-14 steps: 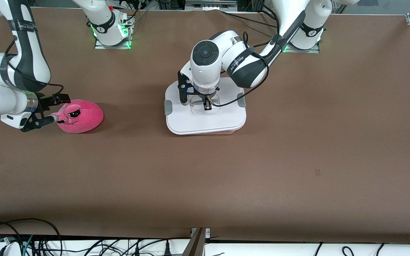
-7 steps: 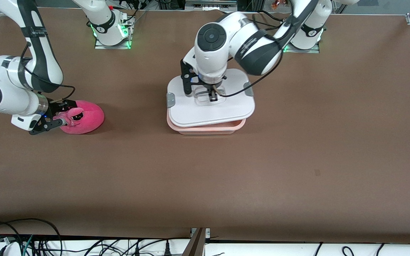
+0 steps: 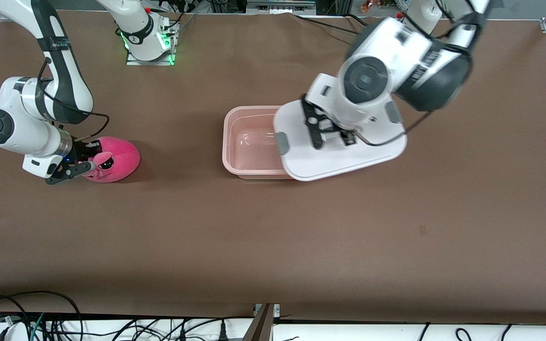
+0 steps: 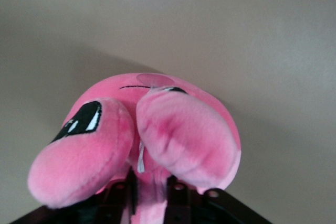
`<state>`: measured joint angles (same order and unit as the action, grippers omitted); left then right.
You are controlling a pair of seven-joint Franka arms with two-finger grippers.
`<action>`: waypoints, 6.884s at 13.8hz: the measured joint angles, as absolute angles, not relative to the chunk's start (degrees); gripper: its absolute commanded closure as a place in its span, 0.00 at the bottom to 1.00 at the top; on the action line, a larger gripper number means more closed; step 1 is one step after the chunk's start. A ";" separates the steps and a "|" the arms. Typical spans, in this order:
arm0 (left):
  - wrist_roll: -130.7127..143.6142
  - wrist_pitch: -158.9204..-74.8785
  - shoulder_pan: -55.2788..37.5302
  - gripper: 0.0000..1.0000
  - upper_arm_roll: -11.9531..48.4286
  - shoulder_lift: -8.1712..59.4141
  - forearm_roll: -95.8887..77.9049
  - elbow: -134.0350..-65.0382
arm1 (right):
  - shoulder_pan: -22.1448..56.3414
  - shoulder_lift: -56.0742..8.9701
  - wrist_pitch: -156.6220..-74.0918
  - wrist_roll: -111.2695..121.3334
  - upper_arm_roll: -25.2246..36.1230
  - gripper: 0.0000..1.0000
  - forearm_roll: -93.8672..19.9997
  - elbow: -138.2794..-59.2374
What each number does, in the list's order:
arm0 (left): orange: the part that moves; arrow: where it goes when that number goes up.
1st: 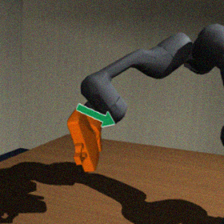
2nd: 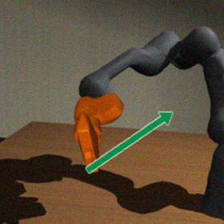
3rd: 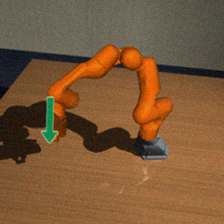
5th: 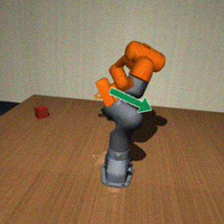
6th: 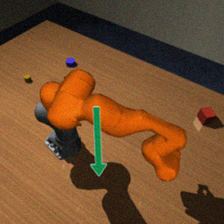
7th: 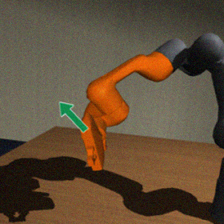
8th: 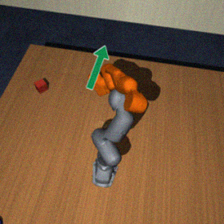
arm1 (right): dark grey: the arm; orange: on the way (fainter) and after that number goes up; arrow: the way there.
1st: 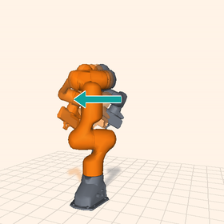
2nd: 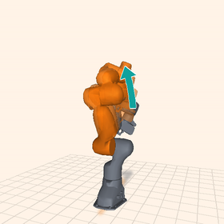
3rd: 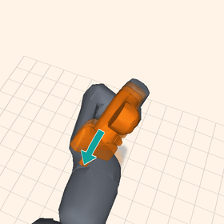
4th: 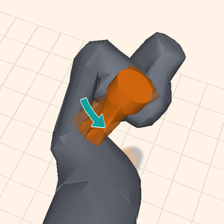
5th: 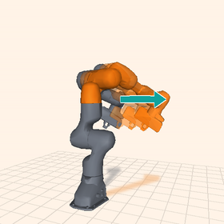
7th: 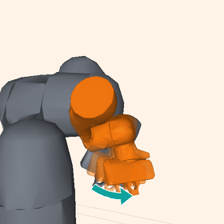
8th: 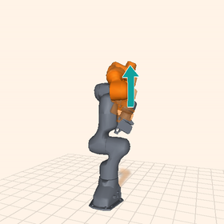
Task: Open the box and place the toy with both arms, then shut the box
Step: 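Lift the white lid off the pink box with the left gripper, then carry the pink plush toy over the open box with the right gripper, then lower the toy into the box and open the right gripper, then carry the lid back over the box with the left gripper while the right gripper withdraws, then press the lid down onto the box with the left gripper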
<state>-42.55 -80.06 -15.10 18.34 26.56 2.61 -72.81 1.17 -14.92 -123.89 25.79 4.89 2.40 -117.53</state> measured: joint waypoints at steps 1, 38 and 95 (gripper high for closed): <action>-45.73 -77.89 -12.72 1.00 18.24 26.57 2.61 -72.63 | 1.42 -15.04 -123.89 25.64 4.88 1.00 1.80 -117.11; -76.91 -75.80 4.98 1.00 18.03 31.07 6.62 -71.85 | 34.11 -27.76 -99.36 -4.35 -13.87 0.00 13.18 -78.70; -43.99 -102.94 -30.07 1.00 18.88 40.14 2.41 -72.54 | -0.03 -6.56 -91.87 -8.07 -2.22 0.00 2.29 -91.82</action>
